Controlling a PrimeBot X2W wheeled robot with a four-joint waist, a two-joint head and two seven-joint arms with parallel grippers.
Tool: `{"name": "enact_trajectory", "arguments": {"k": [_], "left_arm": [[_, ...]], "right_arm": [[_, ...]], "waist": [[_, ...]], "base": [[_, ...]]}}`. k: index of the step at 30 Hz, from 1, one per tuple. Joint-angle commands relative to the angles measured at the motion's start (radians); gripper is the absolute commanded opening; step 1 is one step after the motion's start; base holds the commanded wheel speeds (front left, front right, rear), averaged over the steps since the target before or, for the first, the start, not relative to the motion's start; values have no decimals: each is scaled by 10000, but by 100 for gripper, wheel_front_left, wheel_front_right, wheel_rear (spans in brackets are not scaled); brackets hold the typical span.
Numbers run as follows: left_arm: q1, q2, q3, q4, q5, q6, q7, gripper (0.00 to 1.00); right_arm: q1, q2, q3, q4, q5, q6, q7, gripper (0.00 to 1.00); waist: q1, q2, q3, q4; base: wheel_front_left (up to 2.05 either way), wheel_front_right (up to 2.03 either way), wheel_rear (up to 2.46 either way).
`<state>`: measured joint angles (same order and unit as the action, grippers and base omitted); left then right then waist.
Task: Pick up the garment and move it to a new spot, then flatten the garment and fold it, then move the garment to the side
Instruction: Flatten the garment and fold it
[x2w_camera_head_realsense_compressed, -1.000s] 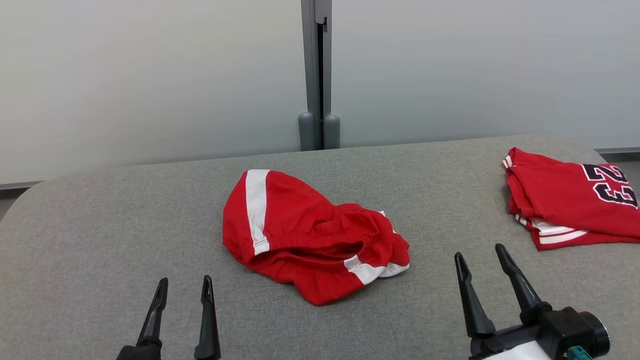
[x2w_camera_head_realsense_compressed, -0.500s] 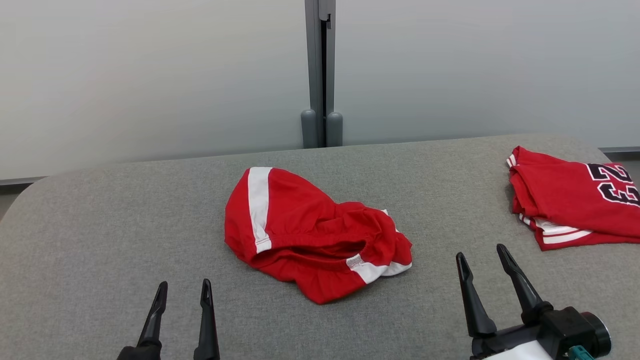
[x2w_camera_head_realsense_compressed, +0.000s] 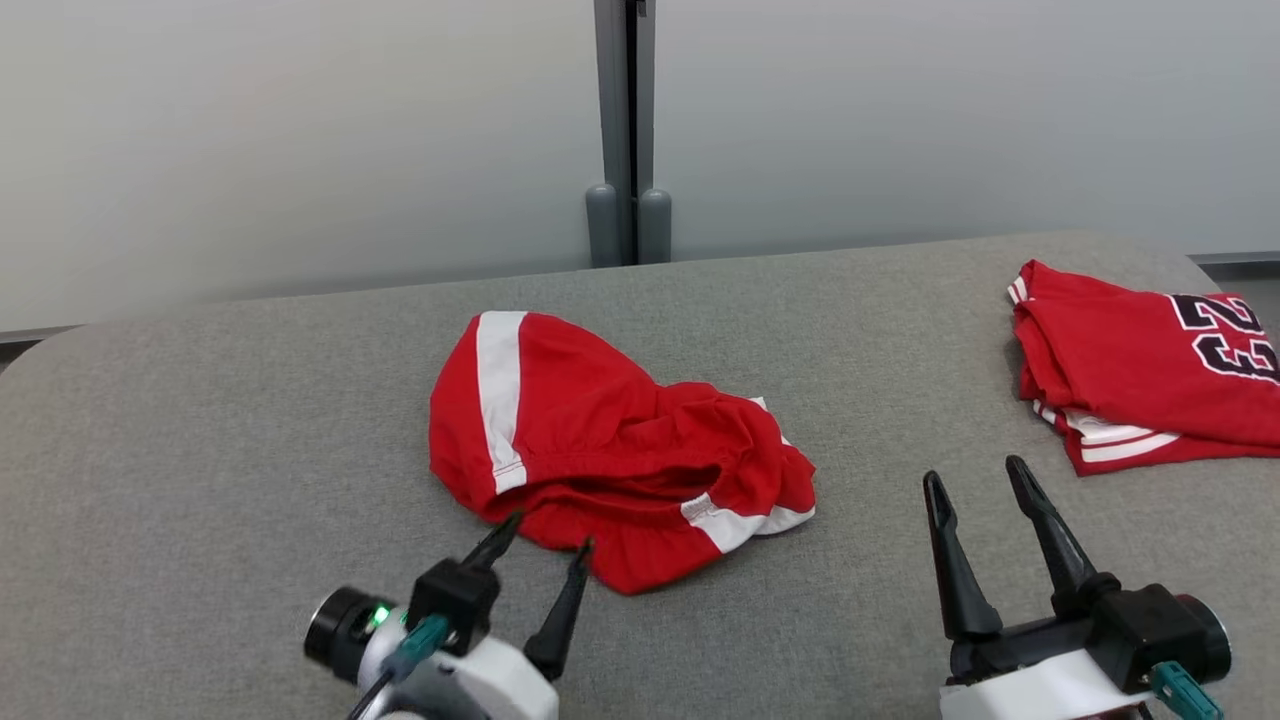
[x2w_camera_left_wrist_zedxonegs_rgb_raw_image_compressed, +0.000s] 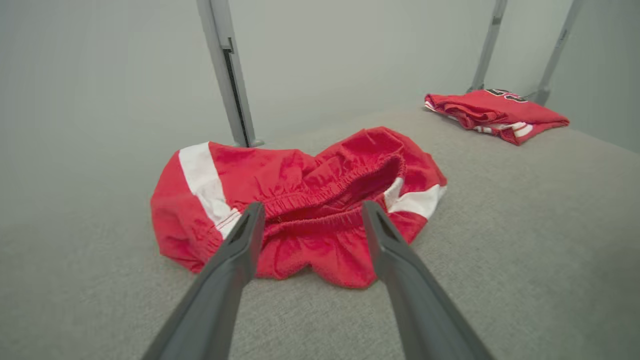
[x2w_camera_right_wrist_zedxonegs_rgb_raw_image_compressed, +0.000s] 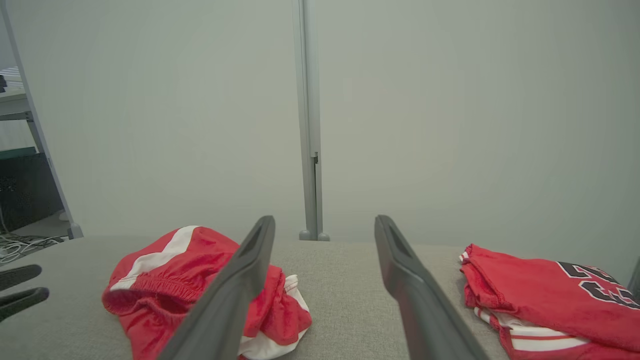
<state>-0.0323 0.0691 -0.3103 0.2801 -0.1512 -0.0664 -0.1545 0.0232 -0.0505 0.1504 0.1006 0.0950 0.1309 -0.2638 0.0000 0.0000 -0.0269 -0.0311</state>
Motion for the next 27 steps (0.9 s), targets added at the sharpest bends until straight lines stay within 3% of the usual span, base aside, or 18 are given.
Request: {"name": "enact_trajectory", "arguments": {"k": [1,7,15,24,26,27], "left_arm": [[-813,164,-550,154,227,-333,528,100],[-2760,581,-2409,640,-95,-634,2471,100],[-4538,1194,-4031,945,-722,-637,3072,100],[-5427,1542,-5070,1649,-1465,-640,3189,100],[-5601,1606,-5289,1822,-1668,-640,3212,48],[-5638,1625,-5348,1872,-1723,-640,3189,33]], "right_arm": [[-218,-41,38,-72,82,-4,-5,100],[-495,-27,178,-161,130,-4,-5,100],[-870,-14,81,-272,57,-4,-5,100],[-1138,-10,99,-269,117,-4,-4,100],[-1176,-9,90,-257,147,-4,-4,100],[-1182,-9,82,-257,148,-4,-4,100]], "waist": [[0,0,234,-216],[0,0,773,-656],[0,0,1606,-955],[0,0,1940,-1249],[0,0,1944,-1323],[0,0,1943,-1343]], "base": [[0,0,0],[0,0,0],[0,0,0],[0,0,0],[0,0,0],[0,0,0]]}}
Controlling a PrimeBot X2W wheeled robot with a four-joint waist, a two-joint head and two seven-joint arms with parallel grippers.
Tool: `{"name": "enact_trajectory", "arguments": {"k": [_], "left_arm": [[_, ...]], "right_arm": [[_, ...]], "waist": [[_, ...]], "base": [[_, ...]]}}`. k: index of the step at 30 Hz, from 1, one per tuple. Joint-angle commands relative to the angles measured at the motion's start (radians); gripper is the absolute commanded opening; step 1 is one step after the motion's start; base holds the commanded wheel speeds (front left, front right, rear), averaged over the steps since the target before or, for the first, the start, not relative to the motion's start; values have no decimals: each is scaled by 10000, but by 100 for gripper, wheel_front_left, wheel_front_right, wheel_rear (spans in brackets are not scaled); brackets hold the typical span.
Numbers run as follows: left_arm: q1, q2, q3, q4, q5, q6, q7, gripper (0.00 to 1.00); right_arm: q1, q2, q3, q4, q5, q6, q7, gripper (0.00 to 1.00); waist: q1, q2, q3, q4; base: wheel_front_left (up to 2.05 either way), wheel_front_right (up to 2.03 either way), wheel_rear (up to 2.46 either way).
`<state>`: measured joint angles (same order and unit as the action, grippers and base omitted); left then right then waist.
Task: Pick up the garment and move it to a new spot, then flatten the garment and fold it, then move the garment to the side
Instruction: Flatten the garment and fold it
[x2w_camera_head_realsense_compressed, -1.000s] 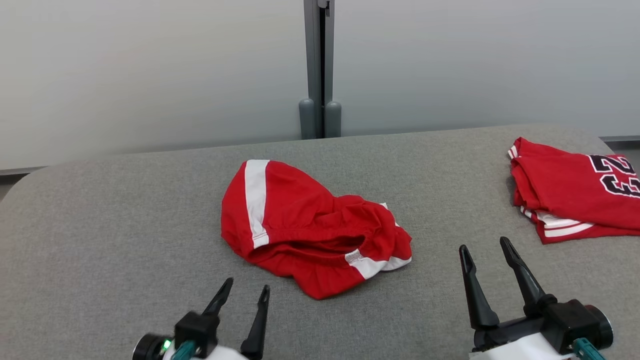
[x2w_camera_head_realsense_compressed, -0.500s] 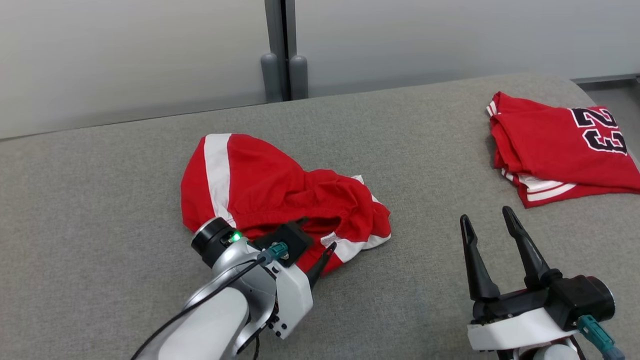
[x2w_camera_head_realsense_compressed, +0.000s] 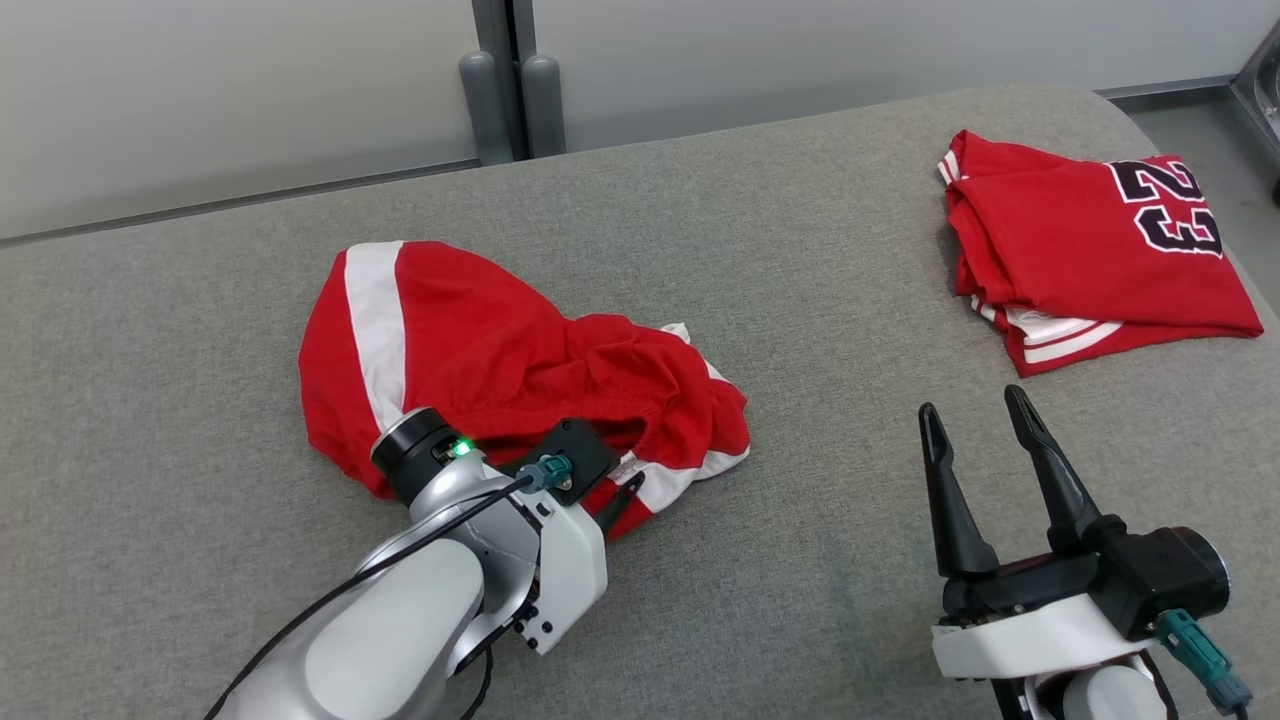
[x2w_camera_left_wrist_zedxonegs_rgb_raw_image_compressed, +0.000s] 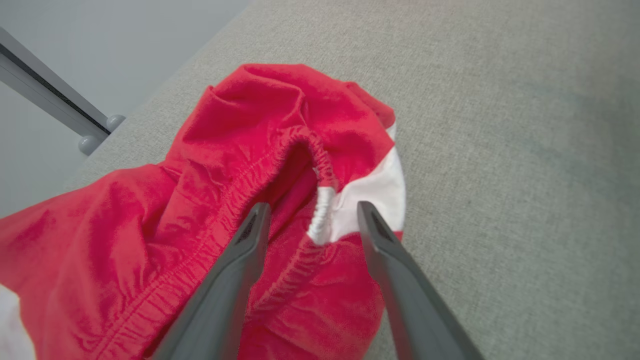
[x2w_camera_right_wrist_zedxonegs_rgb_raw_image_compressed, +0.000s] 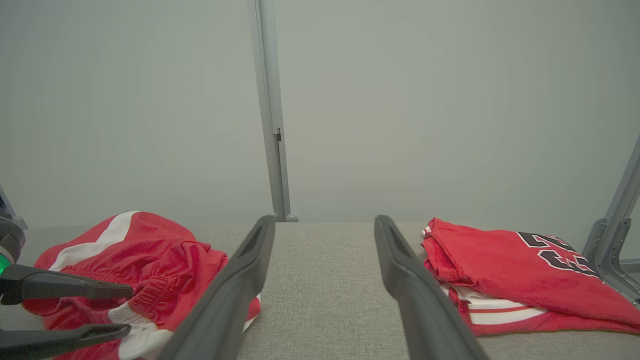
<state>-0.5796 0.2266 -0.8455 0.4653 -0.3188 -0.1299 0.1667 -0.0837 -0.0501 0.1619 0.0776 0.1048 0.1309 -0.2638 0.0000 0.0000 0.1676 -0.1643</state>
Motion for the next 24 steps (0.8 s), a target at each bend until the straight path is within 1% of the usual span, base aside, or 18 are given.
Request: {"name": "enact_trajectory", "arguments": {"k": [1,2,8,13,14,17,20,24], "left_arm": [[-189,60,-119,56,-136,-6,-36,2],[-210,78,-203,105,-222,-6,-20,0],[-347,222,-681,279,-804,-6,95,0],[-688,337,-902,-18,-1220,-7,-320,0],[-906,359,-1076,-310,-1629,-7,-502,0],[-1624,544,-1454,-896,-2191,-7,-656,0],[-2584,854,-1860,-1456,-2597,-7,-744,0],[-3910,1181,-2074,-1957,-3046,-7,-764,0]], "right_arm": [[-119,-13,-31,-24,53,-4,-4,100],[-124,-12,-34,-16,49,-4,-4,100],[-127,-12,4,31,66,-4,-4,100],[-88,-14,3,40,101,-4,-4,100],[-26,-13,-7,68,149,-4,-4,100],[105,-12,-26,133,175,-4,-4,100],[201,-12,-43,187,155,-4,-4,100],[224,-12,-28,189,159,-4,-4,100]], "waist": [[0,0,-1,-35],[0,0,0,-57],[0,0,-71,-193],[0,0,-273,-314],[0,0,-424,-356],[0,0,-713,-361],[0,0,-1075,-373],[0,0,-1406,-412]], "base": [[0,0,0],[0,0,0],[0,0,0],[0,0,0],[0,0,0],[0,0,0],[0,0,0],[0,0,0]]}}
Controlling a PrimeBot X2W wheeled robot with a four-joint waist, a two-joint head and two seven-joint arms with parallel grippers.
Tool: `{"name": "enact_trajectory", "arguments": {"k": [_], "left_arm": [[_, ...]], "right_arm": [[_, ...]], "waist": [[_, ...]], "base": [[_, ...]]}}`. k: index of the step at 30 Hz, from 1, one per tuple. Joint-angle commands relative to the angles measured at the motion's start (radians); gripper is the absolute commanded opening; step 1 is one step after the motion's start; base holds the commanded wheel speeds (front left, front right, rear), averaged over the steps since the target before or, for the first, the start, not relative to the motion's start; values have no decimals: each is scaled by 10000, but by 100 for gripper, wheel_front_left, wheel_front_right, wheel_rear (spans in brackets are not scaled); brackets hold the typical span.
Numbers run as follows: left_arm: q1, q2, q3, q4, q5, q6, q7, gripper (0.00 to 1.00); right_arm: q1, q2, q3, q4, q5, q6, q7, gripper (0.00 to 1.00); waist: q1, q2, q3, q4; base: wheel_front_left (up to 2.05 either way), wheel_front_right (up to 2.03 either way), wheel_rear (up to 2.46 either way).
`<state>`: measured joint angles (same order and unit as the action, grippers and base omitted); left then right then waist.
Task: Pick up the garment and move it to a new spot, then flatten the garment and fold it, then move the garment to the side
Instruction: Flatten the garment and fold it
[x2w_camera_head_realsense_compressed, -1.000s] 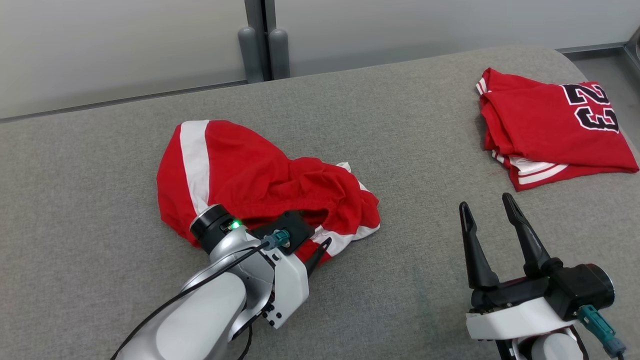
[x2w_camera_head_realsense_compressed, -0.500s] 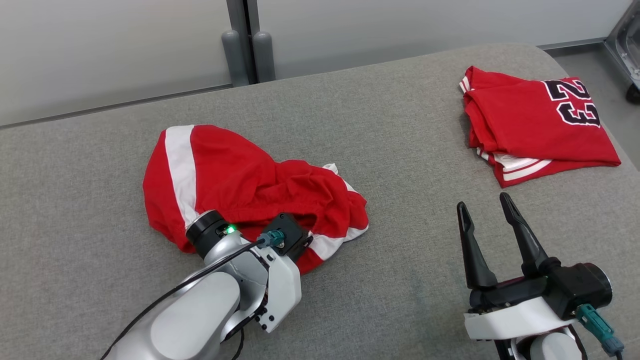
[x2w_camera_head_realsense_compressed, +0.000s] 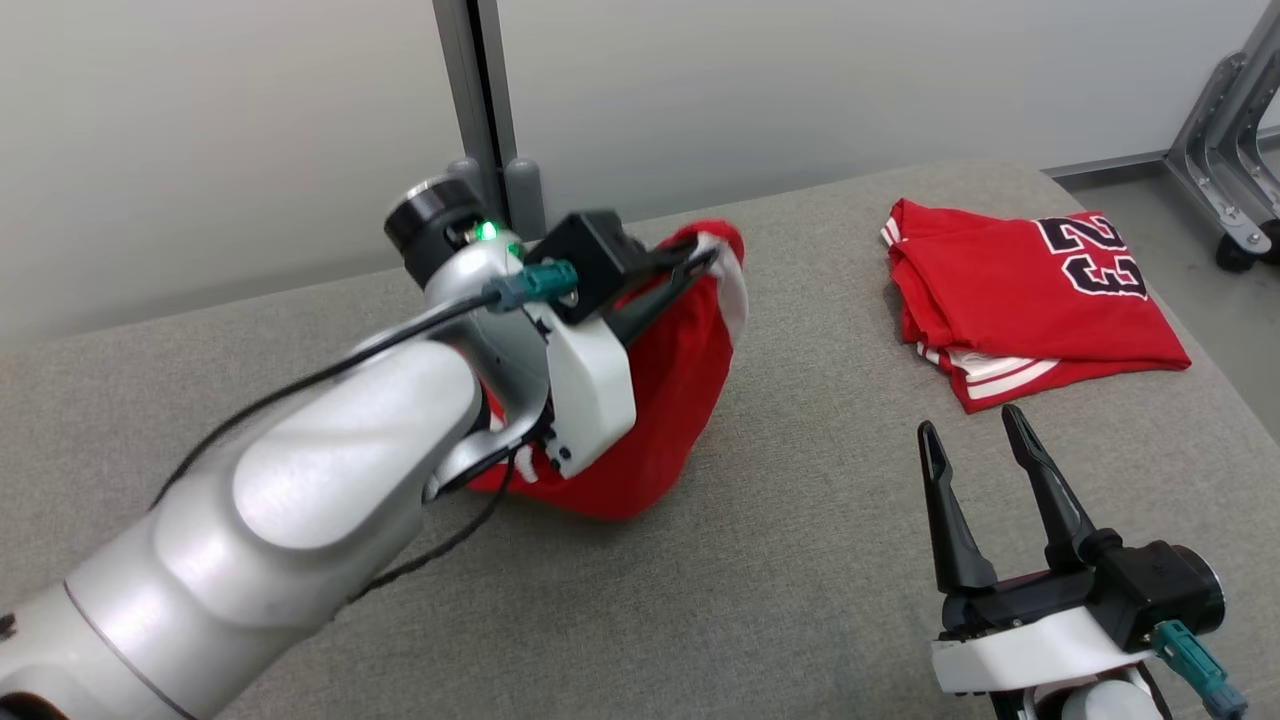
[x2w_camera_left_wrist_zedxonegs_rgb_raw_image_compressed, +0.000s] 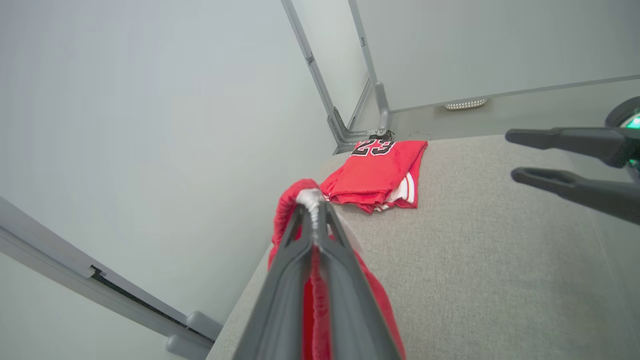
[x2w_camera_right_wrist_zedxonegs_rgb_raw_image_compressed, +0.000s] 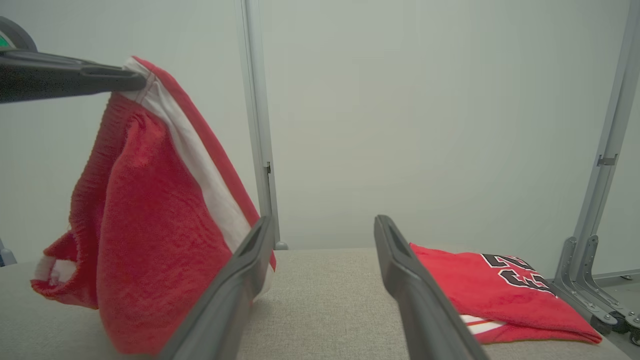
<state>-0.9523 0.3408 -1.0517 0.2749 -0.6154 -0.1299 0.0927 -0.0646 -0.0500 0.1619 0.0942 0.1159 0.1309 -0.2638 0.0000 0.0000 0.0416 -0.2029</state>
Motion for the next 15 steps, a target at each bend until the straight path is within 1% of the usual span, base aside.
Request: {"name": "enact_trajectory", "arguments": {"k": [1,3,6,9,10,12,15], "left_arm": [[-428,136,-33,-147,-186,-7,-12,0],[-596,231,-14,-205,-317,-7,23,0],[-573,555,168,-389,-741,-7,127,0],[361,1201,27,-846,-1152,92,359,0],[753,1521,-17,-1107,-1262,178,414,0],[1681,2192,-68,-1699,-1597,469,440,0],[3237,3311,-6,-2570,-2008,1211,271,0]], "right_arm": [[52,-16,-32,15,48,-4,-4,100],[67,-16,-48,-1,51,-4,-4,100],[152,-14,-90,-35,54,-4,-4,100],[268,-14,-190,-109,17,-4,-4,100],[303,-14,-221,-127,-27,-4,-4,100],[417,-29,-337,-139,-151,-4,-4,100],[632,-210,-525,-162,-170,-4,-4,100]], "waist": [[0,0,-211,-28],[0,0,-263,-25],[0,0,-364,-13],[0,0,-365,25],[0,0,-338,62],[0,0,-247,198],[0,0,-58,545]], "base": [[0,0,0],[0,0,0],[0,0,0],[0,0,0],[0,0,0],[0,0,0],[0,0,0]]}}
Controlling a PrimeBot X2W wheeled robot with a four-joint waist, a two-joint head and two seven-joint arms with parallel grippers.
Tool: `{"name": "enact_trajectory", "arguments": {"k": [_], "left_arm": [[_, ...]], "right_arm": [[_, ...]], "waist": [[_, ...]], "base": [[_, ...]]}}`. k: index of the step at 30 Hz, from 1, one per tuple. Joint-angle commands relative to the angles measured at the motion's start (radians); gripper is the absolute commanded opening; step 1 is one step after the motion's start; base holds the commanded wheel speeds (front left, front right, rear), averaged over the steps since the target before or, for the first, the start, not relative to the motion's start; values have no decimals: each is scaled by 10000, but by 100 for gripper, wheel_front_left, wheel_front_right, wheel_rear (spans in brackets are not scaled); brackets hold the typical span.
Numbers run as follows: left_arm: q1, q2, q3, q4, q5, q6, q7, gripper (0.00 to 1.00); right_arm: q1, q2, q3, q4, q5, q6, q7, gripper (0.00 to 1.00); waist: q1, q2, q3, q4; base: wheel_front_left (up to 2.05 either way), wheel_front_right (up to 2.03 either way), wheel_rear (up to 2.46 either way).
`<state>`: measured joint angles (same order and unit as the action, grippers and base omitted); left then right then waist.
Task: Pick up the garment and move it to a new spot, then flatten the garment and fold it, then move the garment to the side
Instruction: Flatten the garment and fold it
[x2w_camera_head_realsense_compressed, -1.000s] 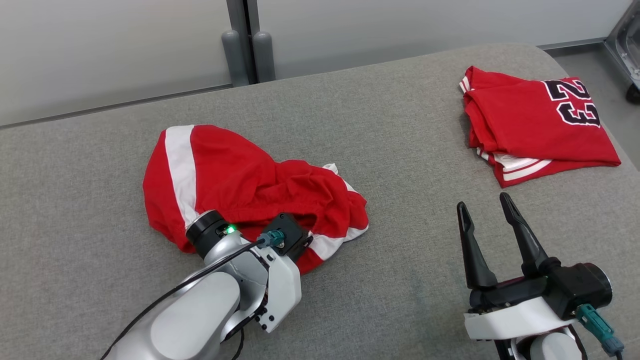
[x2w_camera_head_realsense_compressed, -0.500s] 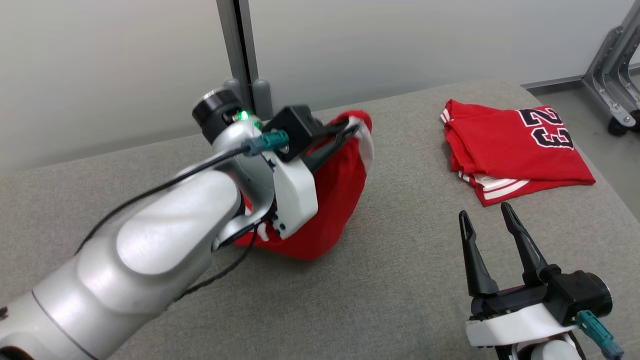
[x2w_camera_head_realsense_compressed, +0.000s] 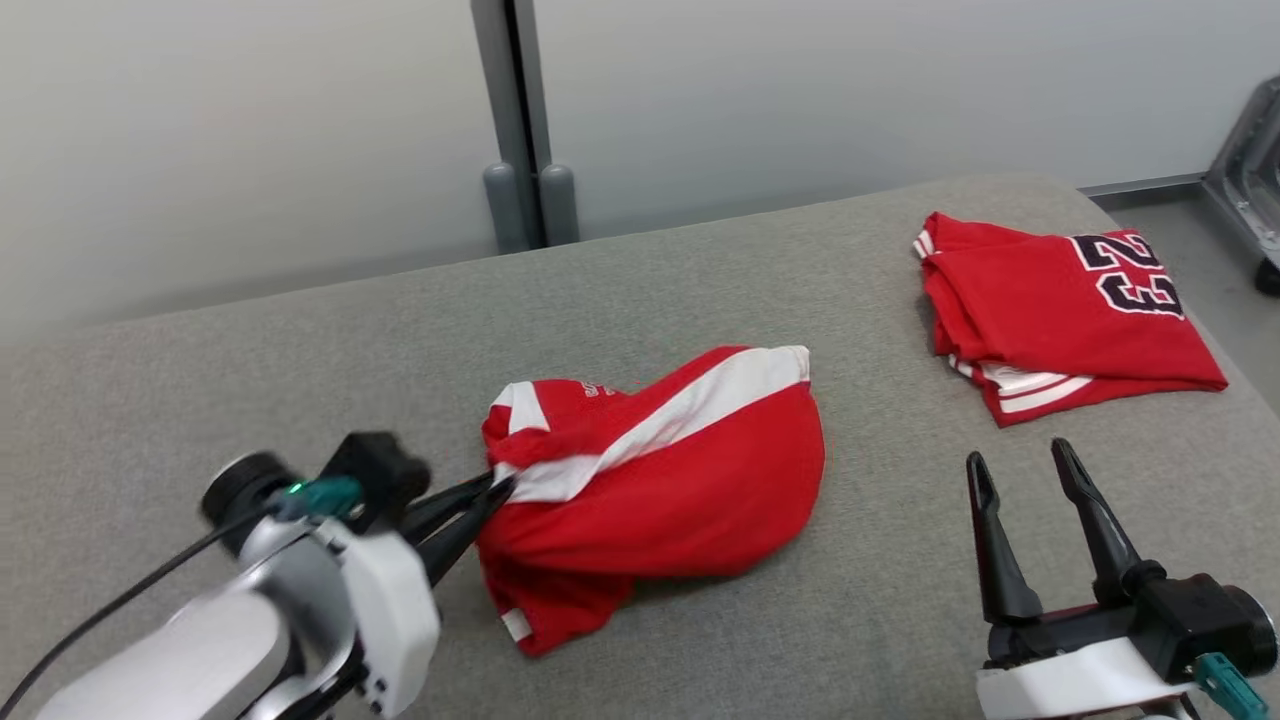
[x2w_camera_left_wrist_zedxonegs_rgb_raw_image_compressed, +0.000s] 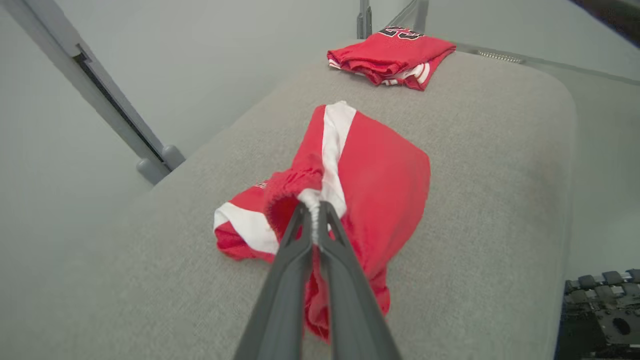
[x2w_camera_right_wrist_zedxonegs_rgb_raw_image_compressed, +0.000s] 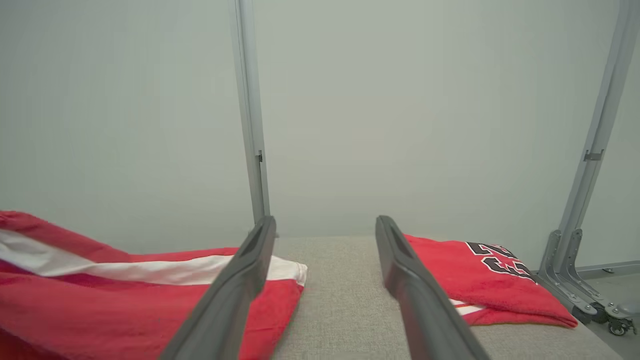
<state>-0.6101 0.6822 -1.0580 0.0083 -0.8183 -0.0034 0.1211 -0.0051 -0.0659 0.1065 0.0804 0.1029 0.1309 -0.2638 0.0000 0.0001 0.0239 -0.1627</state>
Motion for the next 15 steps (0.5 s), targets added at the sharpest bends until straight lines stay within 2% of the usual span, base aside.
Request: {"name": "enact_trajectory", "arguments": {"k": [1,4,7,11,15], "left_arm": [[255,234,154,-170,-149,213,-149,0],[1340,1155,445,-862,-439,1039,-528,0],[2101,1816,662,-1331,-722,1561,-856,0],[2653,2238,843,-1574,-1039,1787,-1210,0],[2735,2133,933,-1303,-1129,1711,-1543,0]], "right_arm": [[70,-114,-16,0,-6,-4,-4,100],[163,-399,17,258,295,-4,-3,100],[-104,-756,611,826,1162,-3,-4,100],[-1002,-1655,2127,1964,3144,-3,76,100],[-2411,-2809,3727,2511,5359,-3,1199,100]], "waist": [[0,-1,208,286],[0,-1,427,734],[0,-1,598,1083],[0,-1,872,1464],[0,-1,1159,1839]], "base": [[0,0,0],[0,0,0],[0,0,0],[0,0,0],[0,0,0]]}}
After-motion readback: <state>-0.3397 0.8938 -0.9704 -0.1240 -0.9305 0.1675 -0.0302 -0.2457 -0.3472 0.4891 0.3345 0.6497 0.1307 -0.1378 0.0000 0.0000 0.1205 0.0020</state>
